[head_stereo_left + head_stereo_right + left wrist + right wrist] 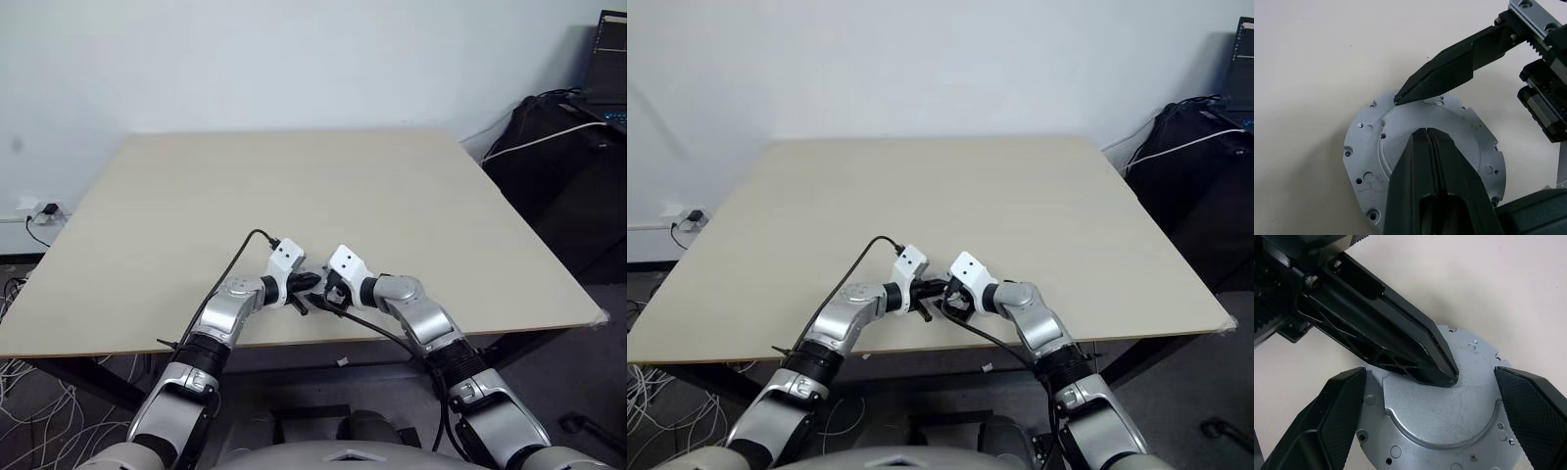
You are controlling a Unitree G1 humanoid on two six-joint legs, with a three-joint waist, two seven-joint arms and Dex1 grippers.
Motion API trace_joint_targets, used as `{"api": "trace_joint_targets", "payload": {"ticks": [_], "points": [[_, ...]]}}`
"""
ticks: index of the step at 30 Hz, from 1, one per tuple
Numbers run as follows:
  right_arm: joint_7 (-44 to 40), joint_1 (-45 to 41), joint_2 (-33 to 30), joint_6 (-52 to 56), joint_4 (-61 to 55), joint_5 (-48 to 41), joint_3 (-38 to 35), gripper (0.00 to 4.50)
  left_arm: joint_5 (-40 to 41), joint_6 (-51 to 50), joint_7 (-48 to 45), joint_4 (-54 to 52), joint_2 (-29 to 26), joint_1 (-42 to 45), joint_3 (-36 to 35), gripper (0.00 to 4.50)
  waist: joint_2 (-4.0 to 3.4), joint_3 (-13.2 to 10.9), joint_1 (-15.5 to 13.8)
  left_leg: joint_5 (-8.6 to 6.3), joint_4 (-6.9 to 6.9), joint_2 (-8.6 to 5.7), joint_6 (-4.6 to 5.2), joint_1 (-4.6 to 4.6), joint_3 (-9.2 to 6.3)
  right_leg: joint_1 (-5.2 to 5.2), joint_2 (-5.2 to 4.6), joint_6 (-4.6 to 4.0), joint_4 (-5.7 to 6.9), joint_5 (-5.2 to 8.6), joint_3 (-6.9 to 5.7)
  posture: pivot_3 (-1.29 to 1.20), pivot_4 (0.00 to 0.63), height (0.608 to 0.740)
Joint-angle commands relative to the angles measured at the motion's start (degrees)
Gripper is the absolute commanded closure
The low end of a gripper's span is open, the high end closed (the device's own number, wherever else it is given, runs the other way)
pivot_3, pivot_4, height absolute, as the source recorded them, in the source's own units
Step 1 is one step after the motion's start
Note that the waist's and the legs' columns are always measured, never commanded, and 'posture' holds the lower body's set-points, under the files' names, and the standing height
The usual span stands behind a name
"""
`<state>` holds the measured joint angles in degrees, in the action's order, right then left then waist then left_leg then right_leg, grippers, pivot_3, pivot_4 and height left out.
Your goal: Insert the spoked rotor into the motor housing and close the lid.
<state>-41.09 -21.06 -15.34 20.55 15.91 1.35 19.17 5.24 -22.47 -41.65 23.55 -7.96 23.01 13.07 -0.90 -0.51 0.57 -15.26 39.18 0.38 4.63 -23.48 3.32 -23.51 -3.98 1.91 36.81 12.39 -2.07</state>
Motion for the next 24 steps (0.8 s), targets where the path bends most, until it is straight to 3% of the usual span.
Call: {"api": "trace_joint_targets", "payload": {"ticks": [1,24], "points": [[-0.21,0.40,-0.14,0.68,-0.85,-0.36,-0.44,0.02,0.06,-0.97,0.19,-1.41,0.19,-0.97,0.60,4.50,0.00,0.00,0.00,0.00,0.00,0.00,0.00,0.00,0.00,0.00,0.00,0.00,0.00,0.00,0.00,0.00,0.000,0.740],[0.94,3.34,-1.94,2.65,-10.19,-4.04,-4.58,0.02,0.47,-1.49,0.05,-2.18,0.61,-1.72,0.80,4.50,0.02,-0.02,-0.21,-0.07,0.00,-0.01,-0.11,-0.07,-0.02,-0.06,-0.09,-0.01,-0.02,0.00,-0.01,0.00,0.000,0.740]]}}
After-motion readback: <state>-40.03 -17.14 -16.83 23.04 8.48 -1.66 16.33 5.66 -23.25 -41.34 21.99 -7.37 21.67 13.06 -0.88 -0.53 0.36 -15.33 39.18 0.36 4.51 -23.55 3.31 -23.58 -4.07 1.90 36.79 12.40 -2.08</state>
